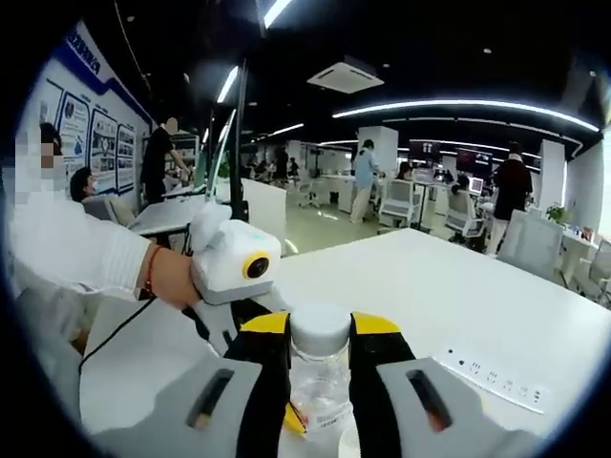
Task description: Arrange the tabletop items into an orderly group along one side of the table until the central work area is clear of visible clutter.
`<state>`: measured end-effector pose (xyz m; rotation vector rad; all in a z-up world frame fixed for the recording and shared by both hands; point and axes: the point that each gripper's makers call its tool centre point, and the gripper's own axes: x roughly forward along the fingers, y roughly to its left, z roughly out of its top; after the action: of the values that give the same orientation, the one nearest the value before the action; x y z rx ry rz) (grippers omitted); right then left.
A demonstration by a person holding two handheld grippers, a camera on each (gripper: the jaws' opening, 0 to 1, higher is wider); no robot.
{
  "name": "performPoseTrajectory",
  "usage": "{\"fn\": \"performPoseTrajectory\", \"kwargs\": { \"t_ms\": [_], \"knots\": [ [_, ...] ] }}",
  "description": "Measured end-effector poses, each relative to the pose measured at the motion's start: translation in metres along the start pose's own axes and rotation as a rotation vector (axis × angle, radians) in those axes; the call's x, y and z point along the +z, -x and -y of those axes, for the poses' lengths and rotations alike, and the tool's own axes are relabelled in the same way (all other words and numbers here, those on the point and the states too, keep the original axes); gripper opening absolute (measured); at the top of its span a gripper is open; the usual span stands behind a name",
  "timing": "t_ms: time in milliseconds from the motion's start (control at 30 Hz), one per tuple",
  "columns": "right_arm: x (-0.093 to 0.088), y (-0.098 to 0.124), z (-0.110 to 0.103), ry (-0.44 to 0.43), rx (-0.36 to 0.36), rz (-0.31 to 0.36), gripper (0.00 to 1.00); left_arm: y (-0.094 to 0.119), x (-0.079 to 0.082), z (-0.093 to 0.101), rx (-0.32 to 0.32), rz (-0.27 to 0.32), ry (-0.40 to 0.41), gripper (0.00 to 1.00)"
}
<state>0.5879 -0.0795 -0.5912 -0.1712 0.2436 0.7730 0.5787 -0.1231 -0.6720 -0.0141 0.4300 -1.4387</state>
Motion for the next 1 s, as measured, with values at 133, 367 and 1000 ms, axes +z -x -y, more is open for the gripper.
{"fn": "performPoseTrajectory", "kwargs": {
  "t_ms": [133, 367, 1000],
  "knots": [
    [-0.003, -0.001, 0.001, 0.006, -0.004, -0.005, 0.2, -0.002, -0.002, -0.001, -0.003, -0.002, 0.006, 0.44],
    [-0.009, 0.0, 0.001, -0.001, -0.011, -0.018, 0.2, -0.004, -0.008, -0.001, -0.007, -0.02, 0.008, 0.44],
    [-0.018, 0.003, 0.002, -0.011, -0.014, -0.051, 0.21, -0.007, -0.015, -0.002, -0.002, -0.047, 0.009, 0.45]
  ]
}}
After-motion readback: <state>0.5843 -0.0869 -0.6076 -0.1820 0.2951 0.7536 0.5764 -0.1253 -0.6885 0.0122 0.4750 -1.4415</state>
